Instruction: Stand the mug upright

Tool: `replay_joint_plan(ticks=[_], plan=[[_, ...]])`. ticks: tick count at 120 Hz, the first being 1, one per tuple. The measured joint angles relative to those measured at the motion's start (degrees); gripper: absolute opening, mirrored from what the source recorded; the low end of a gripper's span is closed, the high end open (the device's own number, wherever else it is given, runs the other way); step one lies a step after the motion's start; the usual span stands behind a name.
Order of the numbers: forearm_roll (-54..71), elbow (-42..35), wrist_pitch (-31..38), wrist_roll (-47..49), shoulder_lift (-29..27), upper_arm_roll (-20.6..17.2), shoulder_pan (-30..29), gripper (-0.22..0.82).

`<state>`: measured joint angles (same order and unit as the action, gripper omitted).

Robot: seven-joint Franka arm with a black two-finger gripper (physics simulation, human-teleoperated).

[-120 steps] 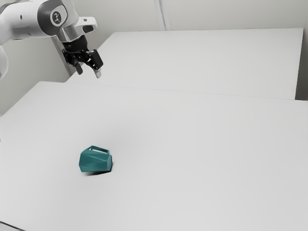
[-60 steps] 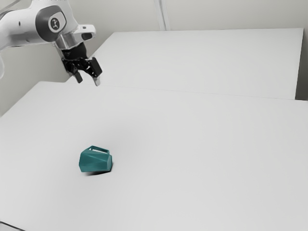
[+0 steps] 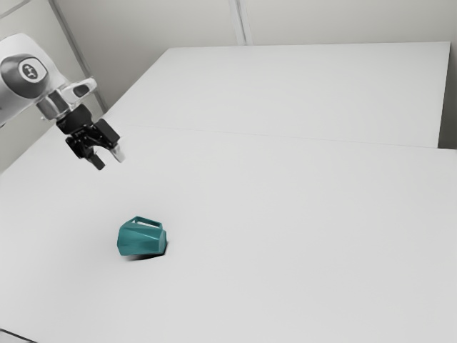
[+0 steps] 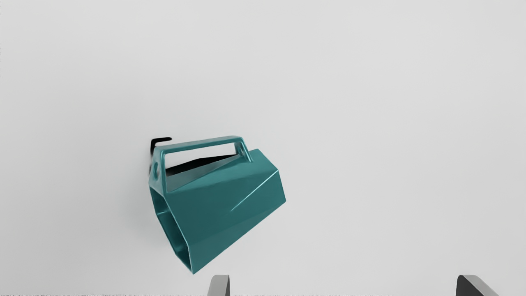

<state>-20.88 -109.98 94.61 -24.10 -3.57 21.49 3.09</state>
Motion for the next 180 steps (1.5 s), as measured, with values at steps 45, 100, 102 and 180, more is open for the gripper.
replay_joint_plan(ticks=[45, 100, 102, 180], plan=[[-7.92, -13.09, 5.28, -12.39, -0.10, 5.93, -2.49, 0.60], [-17.23, -20.23, 14.17, -24.05, 4.91, 7.51, -3.17, 0.60], [-17.57, -20.29, 14.25, -24.44, 5.24, 7.51, -3.19, 0.60], [-26.88, -22.49, 7.69, -34.61, 9.03, 7.44, -3.75, 0.60]])
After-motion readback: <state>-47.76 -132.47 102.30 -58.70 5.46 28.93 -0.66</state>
